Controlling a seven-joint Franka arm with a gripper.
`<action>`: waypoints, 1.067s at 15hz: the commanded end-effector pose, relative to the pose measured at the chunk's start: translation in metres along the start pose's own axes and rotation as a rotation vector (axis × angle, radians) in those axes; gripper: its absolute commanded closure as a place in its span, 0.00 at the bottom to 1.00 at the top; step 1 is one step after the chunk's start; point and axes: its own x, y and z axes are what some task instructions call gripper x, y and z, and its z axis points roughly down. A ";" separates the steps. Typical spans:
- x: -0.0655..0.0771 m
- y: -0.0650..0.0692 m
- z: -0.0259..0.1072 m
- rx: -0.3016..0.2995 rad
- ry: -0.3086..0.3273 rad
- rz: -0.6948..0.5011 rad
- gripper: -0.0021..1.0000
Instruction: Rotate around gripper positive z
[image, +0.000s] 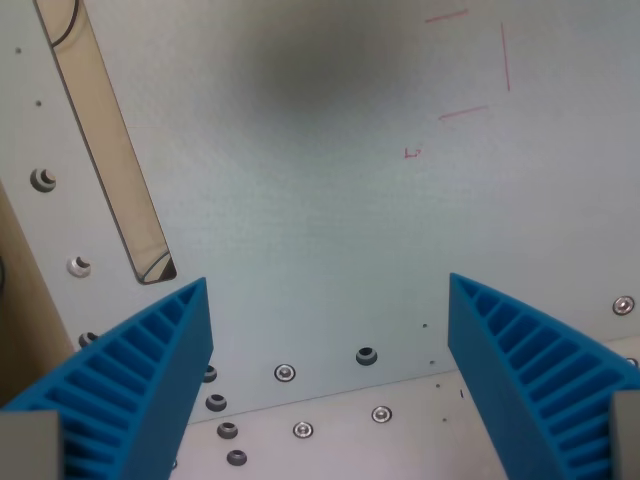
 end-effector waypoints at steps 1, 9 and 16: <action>0.000 0.000 -0.002 0.001 0.004 0.138 0.00; 0.000 0.000 -0.002 0.002 0.004 0.231 0.00; 0.000 0.000 -0.002 0.002 0.004 0.313 0.00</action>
